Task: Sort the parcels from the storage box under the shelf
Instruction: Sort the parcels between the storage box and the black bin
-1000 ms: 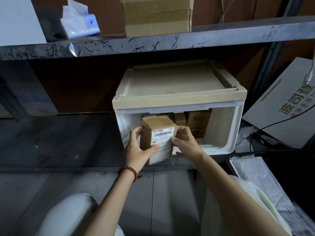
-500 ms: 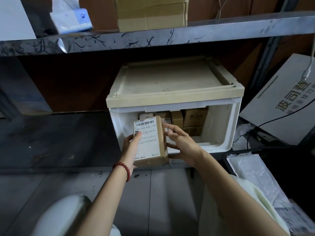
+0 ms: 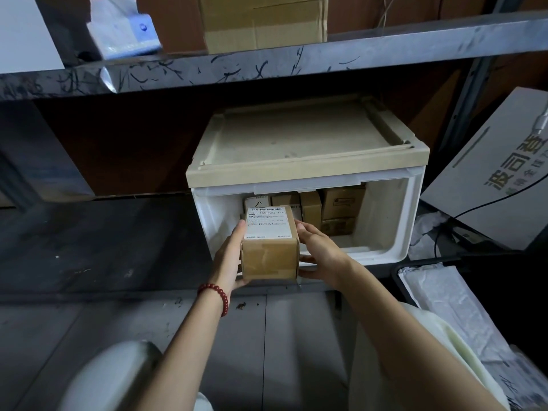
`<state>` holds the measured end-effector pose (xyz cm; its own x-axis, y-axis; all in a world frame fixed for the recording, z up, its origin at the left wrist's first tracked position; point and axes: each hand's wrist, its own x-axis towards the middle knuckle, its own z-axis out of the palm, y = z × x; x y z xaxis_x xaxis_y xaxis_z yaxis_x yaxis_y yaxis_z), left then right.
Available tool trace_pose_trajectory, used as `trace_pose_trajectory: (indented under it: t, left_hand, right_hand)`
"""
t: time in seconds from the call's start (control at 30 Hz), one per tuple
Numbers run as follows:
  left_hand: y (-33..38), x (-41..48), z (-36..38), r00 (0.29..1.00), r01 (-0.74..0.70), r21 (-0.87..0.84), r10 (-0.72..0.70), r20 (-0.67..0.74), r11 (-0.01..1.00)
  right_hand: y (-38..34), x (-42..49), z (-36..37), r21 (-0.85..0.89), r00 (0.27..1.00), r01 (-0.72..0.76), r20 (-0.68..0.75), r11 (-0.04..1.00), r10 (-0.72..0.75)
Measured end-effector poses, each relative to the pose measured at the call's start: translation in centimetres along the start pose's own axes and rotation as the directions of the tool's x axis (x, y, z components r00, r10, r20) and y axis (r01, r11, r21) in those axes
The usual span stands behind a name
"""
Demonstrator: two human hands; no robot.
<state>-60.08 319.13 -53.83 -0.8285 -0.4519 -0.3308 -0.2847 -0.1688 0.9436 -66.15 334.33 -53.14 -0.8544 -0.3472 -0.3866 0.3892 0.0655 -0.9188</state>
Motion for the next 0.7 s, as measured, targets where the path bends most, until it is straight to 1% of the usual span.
trace_pose_trajectory:
  t: [0.1, 0.17, 0.23, 0.37, 0.47, 0.57, 0.7]
  left_hand:
    - [0.04, -0.12, 0.14, 0.999, -0.045, 0.027, 0.045, -0.015, 0.999]
    - [0.12, -0.21, 0.21, 0.997, -0.069, 0.045, 0.07, -0.015, 0.997]
    - [0.19, -0.21, 0.26, 0.995, -0.095, 0.065, 0.097, -0.017, 0.993]
    - [0.34, -0.18, 0.16, 0.995, -0.098, 0.092, 0.1, -0.019, 0.991]
    - [0.33, -0.29, -0.06, 0.993, -0.119, 0.171, 0.122, -0.003, 0.978]
    - [0.21, -0.47, -0.19, 0.988, -0.151, 0.268, 0.15, 0.026, 0.952]
    - [-0.37, -0.25, -0.35, 0.979, -0.203, 0.308, 0.2, 0.043, 0.93]
  right_hand:
    - [0.14, -0.15, 0.19, 0.03, 0.996, -0.093, -0.015, 0.995, 0.094]
    - [0.27, -0.06, 0.22, 0.061, 0.992, -0.12, -0.025, 0.991, 0.122]
    - [0.33, -0.03, 0.22, 0.082, 0.991, -0.129, -0.023, 0.988, 0.131]
    - [0.29, -0.09, 0.01, 0.112, 0.991, -0.131, -0.016, 0.985, 0.134]
    - [0.26, -0.08, -0.13, 0.139, 0.99, -0.142, -0.004, 0.98, 0.144]
    - [0.02, -0.07, -0.24, 0.204, 0.987, -0.156, -0.011, 0.967, 0.161]
    - [-0.29, -0.01, -0.51, 0.246, 0.987, -0.148, -0.02, 0.958, 0.157]
